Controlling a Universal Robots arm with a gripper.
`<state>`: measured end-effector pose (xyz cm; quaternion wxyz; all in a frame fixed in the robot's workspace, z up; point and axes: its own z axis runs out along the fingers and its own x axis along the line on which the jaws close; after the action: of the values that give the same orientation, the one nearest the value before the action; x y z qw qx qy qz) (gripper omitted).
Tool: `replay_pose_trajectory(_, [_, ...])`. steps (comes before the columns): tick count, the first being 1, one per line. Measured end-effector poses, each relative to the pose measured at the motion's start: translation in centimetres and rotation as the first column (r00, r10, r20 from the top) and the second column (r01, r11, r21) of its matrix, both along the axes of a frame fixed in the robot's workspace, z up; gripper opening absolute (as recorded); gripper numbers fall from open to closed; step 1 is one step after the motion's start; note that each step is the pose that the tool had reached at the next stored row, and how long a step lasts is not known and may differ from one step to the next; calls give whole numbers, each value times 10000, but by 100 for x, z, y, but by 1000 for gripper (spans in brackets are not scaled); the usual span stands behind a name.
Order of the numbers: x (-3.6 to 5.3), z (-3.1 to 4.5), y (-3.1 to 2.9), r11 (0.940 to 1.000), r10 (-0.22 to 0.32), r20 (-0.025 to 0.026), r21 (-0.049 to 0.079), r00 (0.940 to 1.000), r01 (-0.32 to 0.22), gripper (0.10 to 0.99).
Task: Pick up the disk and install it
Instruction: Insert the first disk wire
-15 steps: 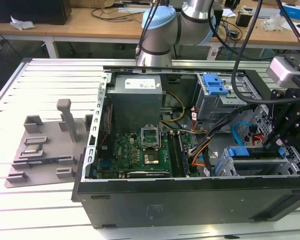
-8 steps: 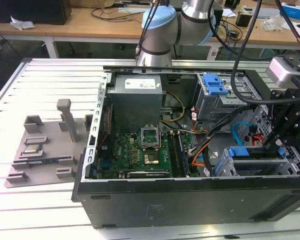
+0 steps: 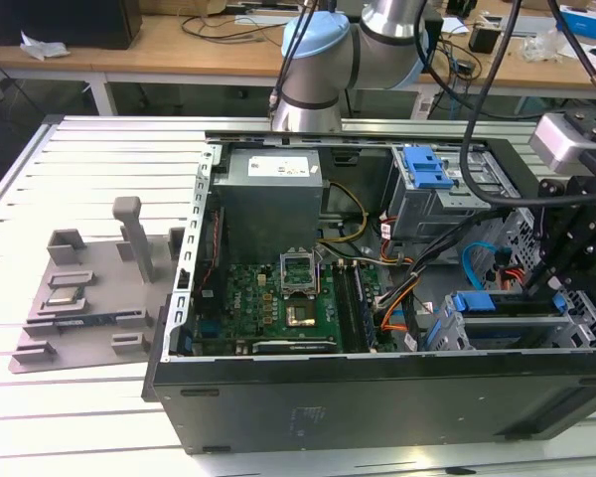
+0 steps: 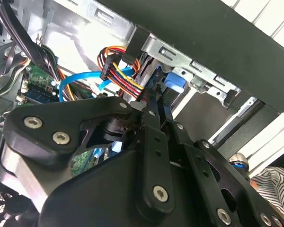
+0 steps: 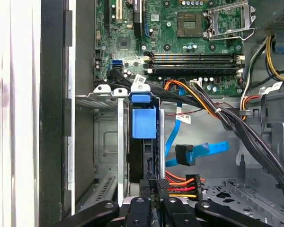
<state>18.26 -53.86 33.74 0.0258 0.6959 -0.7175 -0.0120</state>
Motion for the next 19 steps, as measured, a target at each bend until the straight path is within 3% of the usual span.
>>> replay_pose_trajectory(10, [-67,-19,-6,10000,-4,-5,8,10000,4,169])
replay_pose_trajectory(12, [-66,-15,-6,10000,-3,1,-2,10000,3,302])
replay_pose_trajectory(17, [-66,206,47,10000,-2,2,-3,10000,2,302])
replay_pose_trajectory(19, [-66,296,68,10000,-3,1,-3,10000,3,224])
